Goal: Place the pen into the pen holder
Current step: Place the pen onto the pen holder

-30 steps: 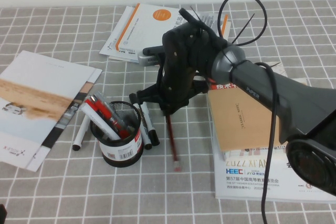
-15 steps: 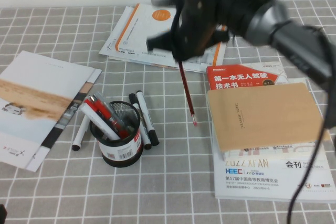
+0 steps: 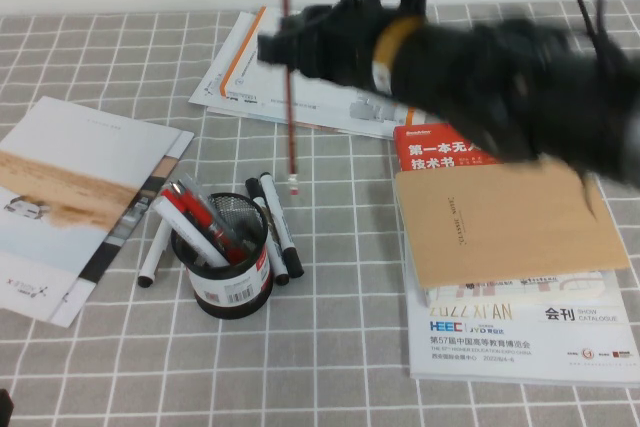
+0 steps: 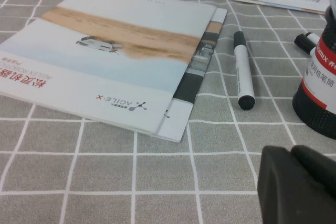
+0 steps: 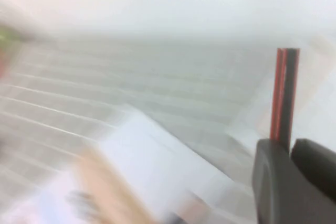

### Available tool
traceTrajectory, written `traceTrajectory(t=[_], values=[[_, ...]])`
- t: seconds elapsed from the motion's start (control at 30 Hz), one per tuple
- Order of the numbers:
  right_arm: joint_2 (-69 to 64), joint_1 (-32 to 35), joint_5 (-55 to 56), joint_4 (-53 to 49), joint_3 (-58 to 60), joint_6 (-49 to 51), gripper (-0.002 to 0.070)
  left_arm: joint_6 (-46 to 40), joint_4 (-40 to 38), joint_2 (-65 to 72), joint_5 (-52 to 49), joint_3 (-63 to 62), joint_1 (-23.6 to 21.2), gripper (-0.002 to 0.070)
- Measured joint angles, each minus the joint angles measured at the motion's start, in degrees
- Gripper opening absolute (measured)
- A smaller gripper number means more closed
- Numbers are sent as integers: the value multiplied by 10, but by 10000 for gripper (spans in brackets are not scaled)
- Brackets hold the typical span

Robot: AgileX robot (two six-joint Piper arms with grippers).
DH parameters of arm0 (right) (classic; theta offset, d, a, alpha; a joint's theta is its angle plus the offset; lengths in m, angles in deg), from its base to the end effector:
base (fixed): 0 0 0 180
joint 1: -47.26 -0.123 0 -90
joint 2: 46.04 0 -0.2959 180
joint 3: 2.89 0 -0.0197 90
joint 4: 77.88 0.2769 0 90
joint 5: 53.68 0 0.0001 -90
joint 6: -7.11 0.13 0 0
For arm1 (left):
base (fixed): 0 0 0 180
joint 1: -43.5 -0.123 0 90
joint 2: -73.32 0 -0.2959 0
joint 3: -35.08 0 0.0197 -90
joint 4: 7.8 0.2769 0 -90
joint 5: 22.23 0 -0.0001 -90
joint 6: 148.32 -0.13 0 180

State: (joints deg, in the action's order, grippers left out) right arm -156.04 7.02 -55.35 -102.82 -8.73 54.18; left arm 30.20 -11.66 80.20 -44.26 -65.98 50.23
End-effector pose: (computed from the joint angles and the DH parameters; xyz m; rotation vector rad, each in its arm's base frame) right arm 0.3825 0.3215 0.3172 -0.2918 1.8888 0.7402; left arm 0.1036 -0.0155 0.1584 0.0934 1.8812 -0.1294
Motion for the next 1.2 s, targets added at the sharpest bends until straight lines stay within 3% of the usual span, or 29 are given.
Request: traceTrajectory(t=[0.13,0.27,0.47,0.93,1.03,1.2], values=[[22,2,311,32,135,-90,5,0,0,0,0,0,0,-4],[5,-8,447,70,175,-149,5,0,0,0,0,0,0,-4],[-17,-30,473,78,180,-236,5,0,0,0,0,0,0,-4],[-58,-54,461,91,180,-299,13,0,0,0,-1,0,0,-4],[-62,-54,458,98,181,-299,61,0,0,0,-1,0,0,-4],[-62,-54,455,111,181,-299,249,0,0,0,-1,0,0,-4]])
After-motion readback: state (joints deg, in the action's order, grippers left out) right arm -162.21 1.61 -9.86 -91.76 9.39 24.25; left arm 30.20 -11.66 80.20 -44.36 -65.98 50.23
